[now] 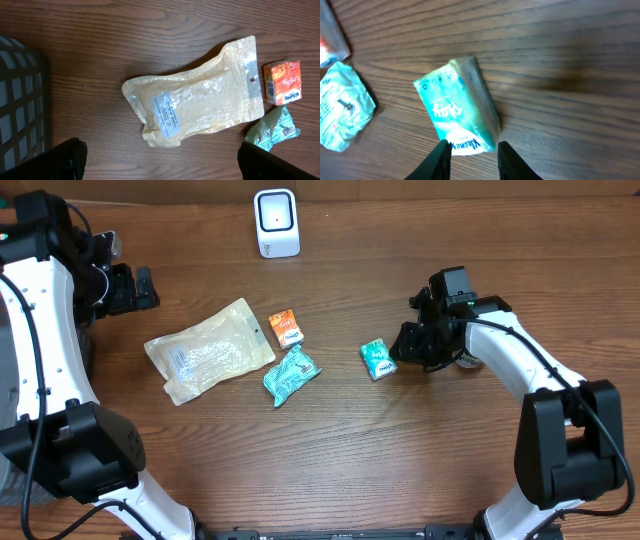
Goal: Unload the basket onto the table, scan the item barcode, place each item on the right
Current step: 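Lower the right gripper and grasp the Kleenex pack, then lift the Kleenex pack up with the right gripper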
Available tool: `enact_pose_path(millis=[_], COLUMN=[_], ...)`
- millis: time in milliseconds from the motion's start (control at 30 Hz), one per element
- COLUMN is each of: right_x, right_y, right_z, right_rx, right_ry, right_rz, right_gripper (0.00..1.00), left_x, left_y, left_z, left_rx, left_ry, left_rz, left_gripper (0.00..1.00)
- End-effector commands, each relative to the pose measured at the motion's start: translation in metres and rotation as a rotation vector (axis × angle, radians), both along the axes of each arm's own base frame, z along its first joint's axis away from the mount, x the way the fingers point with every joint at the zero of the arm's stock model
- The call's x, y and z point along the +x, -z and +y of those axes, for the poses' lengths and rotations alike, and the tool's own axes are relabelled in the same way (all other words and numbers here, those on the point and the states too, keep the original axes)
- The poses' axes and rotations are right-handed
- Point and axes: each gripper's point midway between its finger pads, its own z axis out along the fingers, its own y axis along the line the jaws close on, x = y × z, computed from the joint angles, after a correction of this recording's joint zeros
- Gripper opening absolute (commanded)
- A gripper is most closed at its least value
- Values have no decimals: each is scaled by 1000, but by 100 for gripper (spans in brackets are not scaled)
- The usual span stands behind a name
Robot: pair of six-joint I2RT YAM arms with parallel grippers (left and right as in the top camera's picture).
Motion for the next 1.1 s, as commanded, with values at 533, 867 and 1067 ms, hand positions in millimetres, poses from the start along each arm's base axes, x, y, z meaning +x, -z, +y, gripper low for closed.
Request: enact_pose_path(millis=[533,867,1067], right_x=[-1,-22,-23], right_y=[41,63,44], right_z=[12,12,25], right_rx=[35,45,158], right_ry=[-119,-119,-120], right_rz=[43,112,131], right_gripper=[20,4,4], left_x=[3,3,3], left_y=[-11,-11,-11], left_z=[-4,-4,-4], left_rx=[-2,-2,-2], left_ry=[5,5,5], left_rz=[-35,-34,-34], left_gripper=[100,99,100])
